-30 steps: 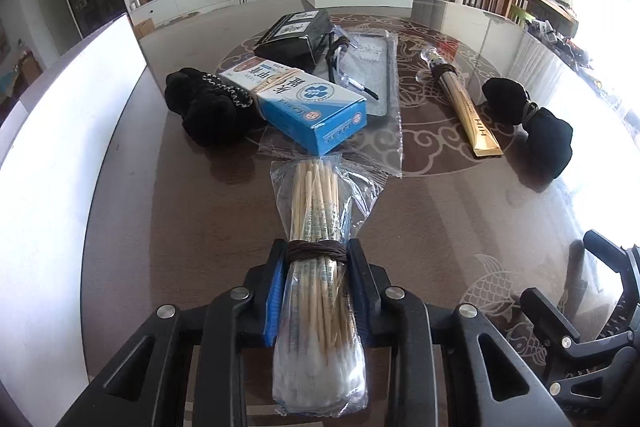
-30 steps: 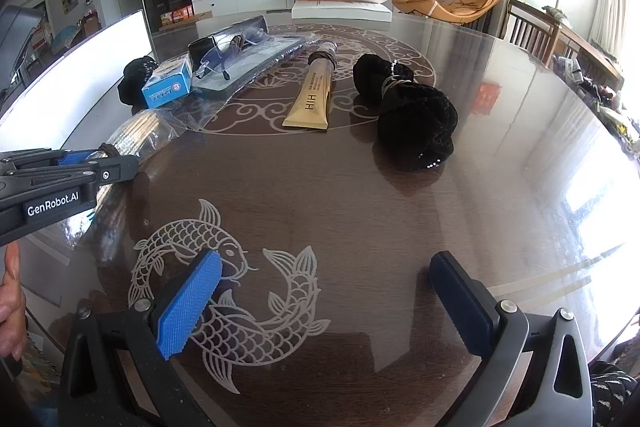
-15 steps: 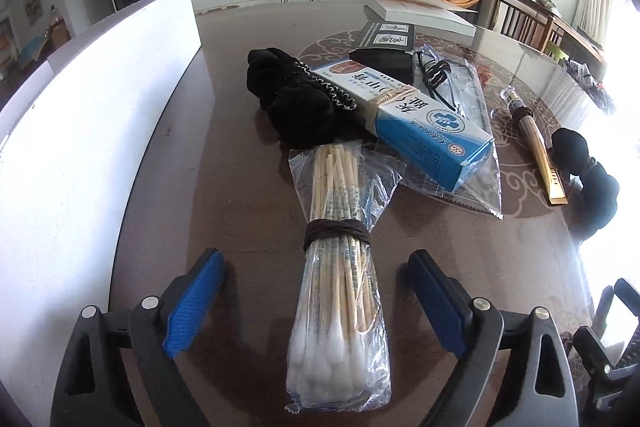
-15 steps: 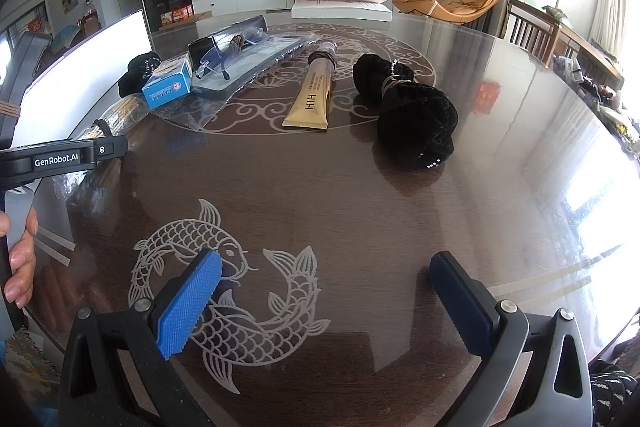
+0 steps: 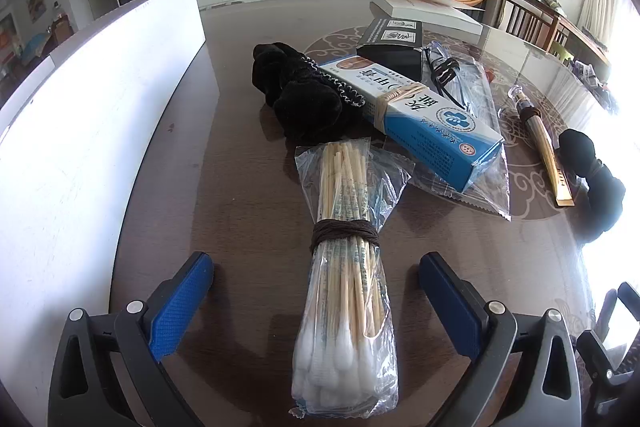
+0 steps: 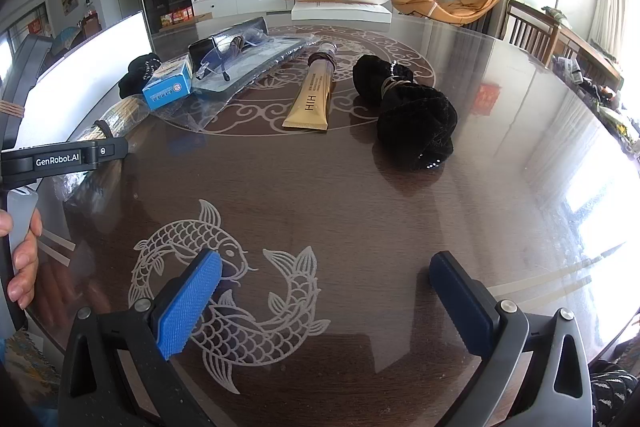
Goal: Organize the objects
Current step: 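Hold the swabs in the left tool while the right tool grasps the black fuzzy hair tie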
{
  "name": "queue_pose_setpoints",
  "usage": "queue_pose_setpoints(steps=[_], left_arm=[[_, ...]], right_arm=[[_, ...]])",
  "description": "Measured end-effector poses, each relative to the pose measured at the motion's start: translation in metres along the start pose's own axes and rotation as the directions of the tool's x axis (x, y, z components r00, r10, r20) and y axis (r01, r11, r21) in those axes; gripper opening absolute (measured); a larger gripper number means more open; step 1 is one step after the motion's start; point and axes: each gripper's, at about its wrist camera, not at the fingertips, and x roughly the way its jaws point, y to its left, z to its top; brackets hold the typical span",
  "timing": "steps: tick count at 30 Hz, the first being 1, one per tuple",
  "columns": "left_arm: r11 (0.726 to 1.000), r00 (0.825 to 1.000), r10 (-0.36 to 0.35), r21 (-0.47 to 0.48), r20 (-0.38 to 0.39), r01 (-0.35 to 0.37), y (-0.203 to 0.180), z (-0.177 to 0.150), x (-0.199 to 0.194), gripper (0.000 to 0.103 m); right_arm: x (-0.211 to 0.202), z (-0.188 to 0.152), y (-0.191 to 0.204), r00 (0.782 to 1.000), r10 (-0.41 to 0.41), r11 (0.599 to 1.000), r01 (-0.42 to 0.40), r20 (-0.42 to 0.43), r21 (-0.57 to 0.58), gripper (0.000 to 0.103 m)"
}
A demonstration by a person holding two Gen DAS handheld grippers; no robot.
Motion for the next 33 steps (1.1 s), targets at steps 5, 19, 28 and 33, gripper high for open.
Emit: queue_pose_setpoints(steps=[5, 19, 28, 33], left_arm=[[1.000, 1.000, 0.000, 0.001, 0.000, 0.000, 0.000, 0.000, 0.000, 0.103], [1.000, 1.000, 0.000, 0.000, 0.001, 0.000, 0.000, -0.001, 0.000, 0.103], [0.997, 0.993, -0.041, 0.062, -0.114, 0.048, 0.000, 0.004, -0.003, 0.103], [0.995, 0.994, -0.051, 0.079, -0.091, 0.059, 0.005, 0.006, -0.012, 0.072]], right_arm=[[0.000, 0.000, 0.000, 1.000, 0.000, 1.000, 0.000, 0.002, 0.000, 0.103], [-0.027, 0.008, -0.060, 0.998, 0.056, 0.982, -0.060, 0.026, 0.178, 0.103], [0.006, 0.095, -0.108, 0.978, 0.162, 0.981, -0.145, -0.134, 0.127, 0.103], [0.055, 0.125, -0.071, 0.968, 0.126, 0.991, -0.130, -0.218, -0.005, 0.088]])
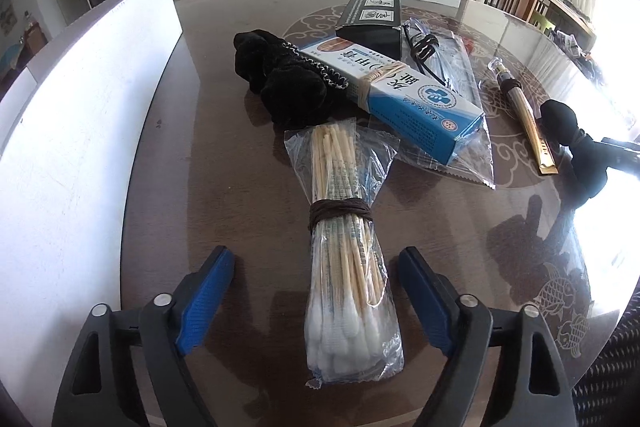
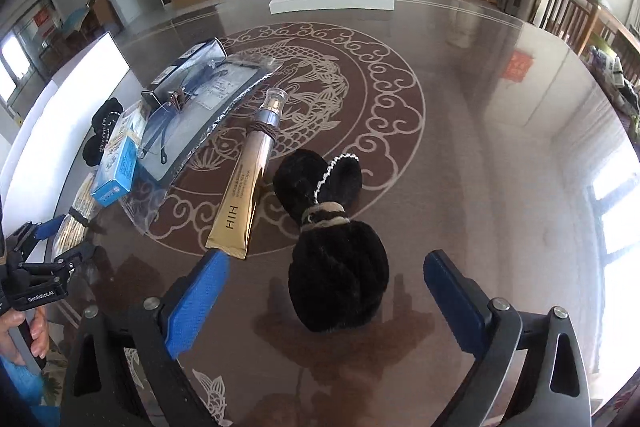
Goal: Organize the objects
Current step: 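Hold the swabs in the left tool while the right tool grasps the black fuzzy hair tie, then carry swabs and hair tie into the white box and open both tools, then withdraw both tools from the box back over the table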
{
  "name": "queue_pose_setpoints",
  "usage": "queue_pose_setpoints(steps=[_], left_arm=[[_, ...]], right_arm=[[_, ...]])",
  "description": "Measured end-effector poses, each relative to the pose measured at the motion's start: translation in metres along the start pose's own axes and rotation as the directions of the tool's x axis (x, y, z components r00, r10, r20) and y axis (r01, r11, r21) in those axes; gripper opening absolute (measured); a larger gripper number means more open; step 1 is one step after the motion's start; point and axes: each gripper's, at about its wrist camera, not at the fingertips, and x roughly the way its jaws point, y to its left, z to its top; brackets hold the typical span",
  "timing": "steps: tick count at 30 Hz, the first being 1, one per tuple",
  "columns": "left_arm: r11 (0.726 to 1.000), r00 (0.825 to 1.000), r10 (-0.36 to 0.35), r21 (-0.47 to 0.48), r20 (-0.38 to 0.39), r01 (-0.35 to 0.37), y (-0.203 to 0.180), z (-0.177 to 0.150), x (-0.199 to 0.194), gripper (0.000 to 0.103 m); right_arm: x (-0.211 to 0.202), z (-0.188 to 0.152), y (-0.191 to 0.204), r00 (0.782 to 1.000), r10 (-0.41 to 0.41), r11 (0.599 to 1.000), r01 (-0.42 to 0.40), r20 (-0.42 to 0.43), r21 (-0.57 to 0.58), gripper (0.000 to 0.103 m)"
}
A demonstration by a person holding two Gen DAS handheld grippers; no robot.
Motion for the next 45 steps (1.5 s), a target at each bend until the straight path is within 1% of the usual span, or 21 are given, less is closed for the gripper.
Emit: queue_pose_setpoints(steps=[1, 2, 4, 8, 12, 15, 18, 21, 24, 26, 27, 30, 31, 33, 34, 35, 37, 38, 41, 43, 45], left_arm=[[1.000, 1.000, -0.003, -0.003, 0.009, 0.003, 0.002, 0.002, -0.002, 0.058], [1.000, 1.000, -0.002, -0.001, 0.019, 0.002, 0.003, 0.004, -0.003, 0.036], [1.000, 0.999, -0.018, -0.004, 0.027, 0.019, 0.006, 0.006, -0.004, 0.029], [0.997, 0.994, -0.073, -0.031, 0.078, 0.076, 0.009, -0.002, -0.021, 0.029], [0.986, 0.978, -0.151, -0.051, 0.143, 0.160, 0.007, -0.012, -0.054, 0.029], [0.973, 0.957, -0.197, -0.081, 0.212, 0.218, 0.019, -0.013, -0.091, 0.029], [0.965, 0.938, -0.193, -0.117, 0.287, 0.234, 0.048, -0.011, -0.129, 0.029], [0.967, 0.935, -0.129, -0.169, 0.331, 0.193, 0.092, -0.014, -0.159, 0.029], [0.968, 0.944, 0.008, -0.241, 0.329, 0.076, 0.141, -0.022, -0.175, 0.029], [0.955, 0.949, 0.096, -0.297, 0.299, -0.003, 0.175, -0.030, -0.176, 0.029], [0.944, 0.953, 0.129, -0.328, 0.275, -0.033, 0.192, -0.036, -0.175, 0.029], [0.905, 0.964, 0.173, -0.419, 0.200, -0.076, 0.234, -0.053, -0.164, 0.029], [0.889, 0.966, 0.197, -0.446, 0.168, -0.104, 0.243, -0.057, -0.158, 0.030], [0.863, 0.964, 0.250, -0.472, 0.091, -0.179, 0.256, -0.064, -0.144, 0.039], [0.852, 0.961, 0.270, -0.478, 0.056, -0.212, 0.259, -0.066, -0.137, 0.055], [0.843, 0.958, 0.285, -0.484, 0.032, -0.235, 0.261, -0.068, -0.133, 0.072], [0.839, 0.950, 0.308, -0.485, 0.044, -0.249, 0.255, -0.071, -0.132, 0.075], [0.845, 0.949, 0.309, -0.476, 0.062, -0.244, 0.249, -0.070, -0.134, 0.075], [0.876, 0.952, 0.279, -0.440, 0.125, -0.199, 0.219, -0.060, -0.142, 0.075], [0.910, 0.961, 0.203, -0.400, 0.189, -0.114, 0.191, -0.051, -0.150, 0.075], [0.943, 0.966, 0.096, -0.333, 0.241, -0.011, 0.156, -0.042, -0.154, 0.078]], right_arm=[[0.007, 0.004, -0.001, 1.000, 0.017, 1.000, -0.017, -0.019, 0.010, 0.073], [0.013, 0.005, -0.003, 0.998, 0.042, 0.999, -0.041, -0.038, 0.027, 0.052], [0.015, 0.002, -0.008, 0.997, 0.062, 0.997, -0.059, -0.055, 0.052, 0.034], [-0.021, -0.019, -0.010, 0.995, 0.098, 0.990, -0.100, 0.023, 0.098, 0.032], [-0.061, -0.028, 0.005, 0.984, 0.160, 0.980, -0.167, 0.075, 0.111, 0.032], [-0.083, -0.018, 0.039, 0.967, 0.236, 0.965, -0.245, 0.099, 0.090, 0.032], [-0.100, -0.002, 0.093, 0.935, 0.332, 0.941, -0.337, 0.125, 0.020, 0.032], [-0.113, 0.013, 0.159, 0.877, 0.462, 0.886, -0.461, 0.133, -0.040, 0.032], [-0.118, 0.026, 0.229, 0.809, 0.577, 0.817, -0.570, 0.114, -0.092, 0.032], [-0.116, 0.032, 0.276, 0.770, 0.634, 0.772, -0.622, 0.077, -0.130, 0.032], [-0.114, 0.034, 0.298, 0.761, 0.647, 0.758, -0.634, 0.056, -0.153, 0.032], [-0.098, 0.034, 0.357, 0.754, 0.656, 0.738, -0.644, -0.007, -0.203, 0.033], [-0.090, 0.032, 0.371, 0.750, 0.661, 0.730, -0.651, -0.028, -0.206, 0.036], [-0.072, 0.028, 0.395, 0.763, 0.643, 0.739, -0.640, -0.063, -0.211, 0.044], [-0.065, 0.026, 0.402, 0.774, 0.629, 0.748, -0.630, -0.078, -0.210, 0.057], [-0.060, 0.024, 0.404, 0.777, 0.624, 0.753, -0.626, -0.083, -0.202, 0.062], [-0.058, 0.020, 0.396, 0.771, 0.634, 0.750, -0.633, -0.063, -0.191, 0.063], [-0.060, 0.018, 0.388, 0.775, 0.631, 0.756, -0.626, -0.042, -0.193, 0.067], [-0.069, 0.013, 0.340, 0.828, 0.558, 0.817, -0.536, 0.059, -0.211, 0.083], [-0.071, 0.003, 0.304, 0.872, 0.473, 0.871, -0.441, 0.127, -0.215, 0.087], [-0.069, -0.013, 0.265, 0.915, 0.363, 0.923, -0.329, 0.175, -0.199, 0.087]])
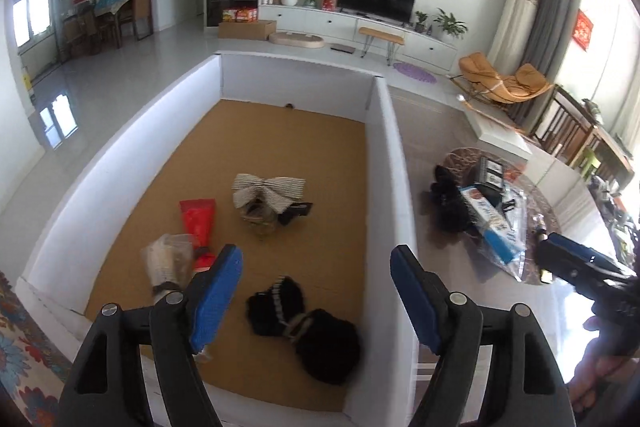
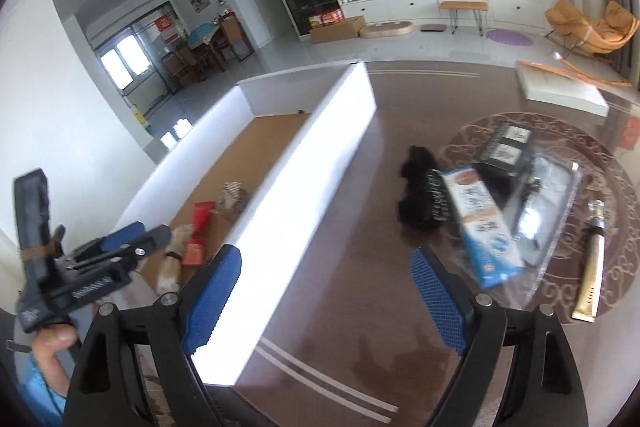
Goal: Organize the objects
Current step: 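Withdraw both tools from the box back over the table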
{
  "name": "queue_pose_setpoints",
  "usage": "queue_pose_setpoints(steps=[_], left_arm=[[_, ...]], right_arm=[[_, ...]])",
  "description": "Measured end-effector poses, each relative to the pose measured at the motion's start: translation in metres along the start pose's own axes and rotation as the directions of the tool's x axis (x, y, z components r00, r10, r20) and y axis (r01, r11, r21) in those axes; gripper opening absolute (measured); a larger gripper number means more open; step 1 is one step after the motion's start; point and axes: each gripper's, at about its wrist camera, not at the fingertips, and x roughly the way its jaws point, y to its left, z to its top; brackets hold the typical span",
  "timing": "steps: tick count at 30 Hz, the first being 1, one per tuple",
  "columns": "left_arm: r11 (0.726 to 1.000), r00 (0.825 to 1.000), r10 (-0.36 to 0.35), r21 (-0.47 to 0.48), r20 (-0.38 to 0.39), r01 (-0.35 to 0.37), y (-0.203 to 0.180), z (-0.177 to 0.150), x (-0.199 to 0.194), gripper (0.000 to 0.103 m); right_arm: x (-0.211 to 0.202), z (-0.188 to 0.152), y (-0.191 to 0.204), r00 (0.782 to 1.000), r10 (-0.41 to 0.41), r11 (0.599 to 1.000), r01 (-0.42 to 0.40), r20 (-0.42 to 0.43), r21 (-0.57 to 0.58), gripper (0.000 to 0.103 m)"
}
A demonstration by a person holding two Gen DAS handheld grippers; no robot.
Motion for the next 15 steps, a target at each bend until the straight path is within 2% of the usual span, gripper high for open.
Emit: queue_pose_setpoints(steps=[2, 4, 6, 10, 13, 15], left_arm=[[0.992, 0.994, -0.105, 0.064, -0.010, 0.105, -0.042, -0.008, 0.000, 0.091], [0.973, 0.982, -0.185, 0.136, -0.042, 0.189, -0.087, -0.020, 0.004, 0.095], [0.955, 0.973, -0.212, 0.193, -0.093, 0.226, -0.123, -0.037, 0.018, 0.096], [0.949, 0.974, -0.166, 0.243, -0.153, 0.199, -0.166, -0.066, 0.064, 0.095], [0.956, 0.976, -0.124, 0.244, -0.178, 0.166, -0.178, -0.077, 0.091, 0.095], [0.958, 0.980, -0.107, 0.246, -0.169, 0.147, -0.181, -0.078, 0.100, 0.095]], right_arm=[[-0.013, -0.025, -0.037, 0.993, -0.118, 0.993, 0.118, 0.006, 0.009, 0.087], [-0.022, -0.049, -0.075, 0.972, -0.237, 0.971, 0.236, 0.003, 0.025, 0.087], [-0.027, -0.073, -0.111, 0.941, -0.338, 0.939, 0.339, -0.019, 0.055, 0.087], [-0.036, -0.110, -0.163, 0.889, -0.455, 0.879, 0.457, -0.047, 0.134, 0.087], [-0.047, -0.131, -0.184, 0.879, -0.475, 0.856, 0.474, -0.049, 0.209, 0.087], [-0.052, -0.137, -0.191, 0.873, -0.485, 0.845, 0.481, -0.041, 0.233, 0.089]])
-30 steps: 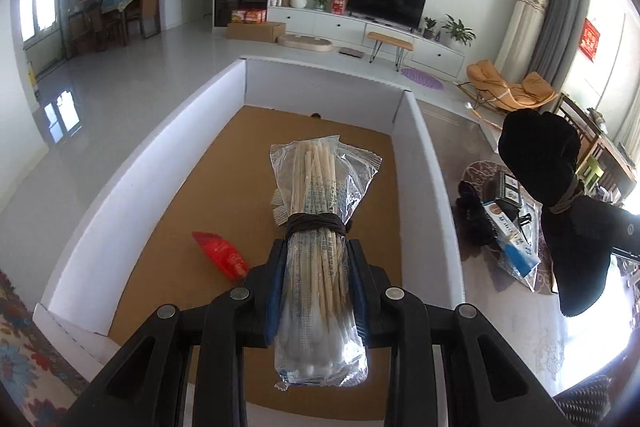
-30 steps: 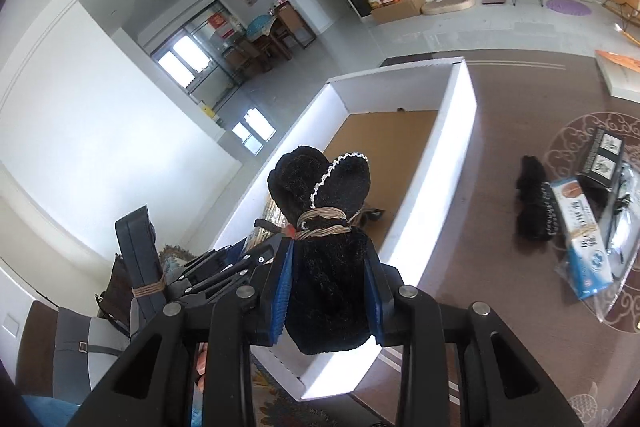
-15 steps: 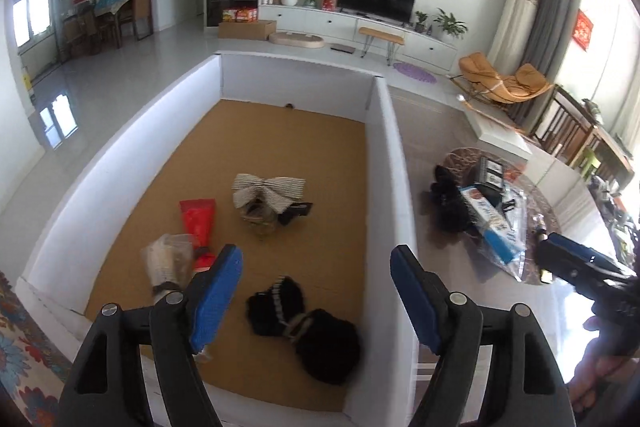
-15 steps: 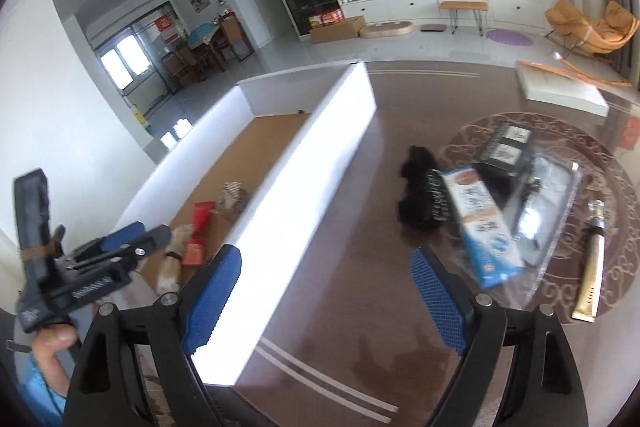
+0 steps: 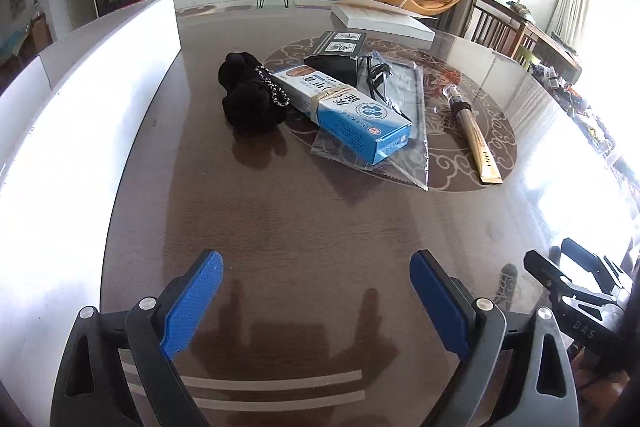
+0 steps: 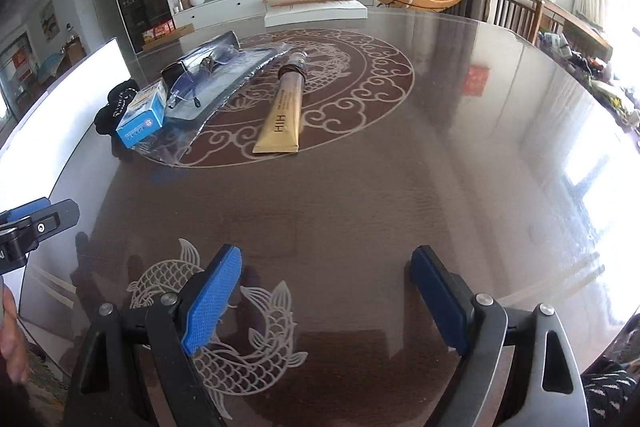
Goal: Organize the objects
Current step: 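Withdraw both tools from the box back over the table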
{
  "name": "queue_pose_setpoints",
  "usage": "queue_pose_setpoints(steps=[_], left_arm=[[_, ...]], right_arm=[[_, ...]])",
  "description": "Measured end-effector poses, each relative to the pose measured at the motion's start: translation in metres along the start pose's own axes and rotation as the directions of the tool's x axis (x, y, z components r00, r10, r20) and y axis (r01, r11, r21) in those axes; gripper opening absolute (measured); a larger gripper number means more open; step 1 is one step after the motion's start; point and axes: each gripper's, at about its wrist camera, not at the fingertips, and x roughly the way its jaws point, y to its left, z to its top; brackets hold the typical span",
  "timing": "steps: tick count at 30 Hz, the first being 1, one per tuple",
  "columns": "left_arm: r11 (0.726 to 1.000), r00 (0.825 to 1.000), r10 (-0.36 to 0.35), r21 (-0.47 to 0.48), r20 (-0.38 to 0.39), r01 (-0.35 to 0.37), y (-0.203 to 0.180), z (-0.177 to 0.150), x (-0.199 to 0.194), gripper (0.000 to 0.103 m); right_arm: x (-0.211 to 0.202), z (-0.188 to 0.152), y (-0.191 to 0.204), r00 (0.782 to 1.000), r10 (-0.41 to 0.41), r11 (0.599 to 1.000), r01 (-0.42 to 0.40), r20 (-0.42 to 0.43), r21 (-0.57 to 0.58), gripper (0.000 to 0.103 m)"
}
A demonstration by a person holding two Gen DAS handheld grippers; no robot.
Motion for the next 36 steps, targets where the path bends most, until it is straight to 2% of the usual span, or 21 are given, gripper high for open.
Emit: queue_pose_setpoints(steps=[5, 10, 12, 16, 21, 36], left_arm=[[0.997, 0.997, 0.079, 0.005, 0.001, -0.079, 0.006, 0.004, 0.016, 0.095], [0.995, 0.995, 0.098, -0.003, -0.030, -0.098, 0.014, 0.003, 0.029, 0.095], [0.993, 0.993, 0.115, 0.007, -0.020, -0.115, 0.015, 0.002, 0.030, 0.096], [0.994, 0.994, 0.112, 0.001, -0.008, -0.112, 0.016, 0.003, 0.030, 0.096], [0.993, 0.993, 0.120, -0.011, -0.004, -0.120, 0.018, 0.004, 0.032, 0.103], [0.992, 0.992, 0.122, -0.013, -0.002, -0.122, 0.017, 0.004, 0.032, 0.103]], right_arm=[[-0.003, 0.001, -0.004, 1.000, -0.017, 1.000, 0.017, 0.003, 0.012, 0.093], [0.002, -0.005, 0.004, 0.999, -0.037, 0.999, 0.037, -0.009, -0.024, 0.101], [0.003, -0.007, 0.007, 0.999, -0.045, 0.998, 0.044, -0.013, -0.034, 0.103], [0.004, -0.007, 0.008, 0.999, -0.049, 0.998, 0.049, -0.011, -0.032, 0.103], [0.004, -0.007, 0.009, 0.998, -0.055, 0.998, 0.055, -0.001, -0.029, 0.103], [0.004, -0.006, 0.011, 0.998, -0.055, 0.998, 0.055, 0.008, -0.032, 0.103]])
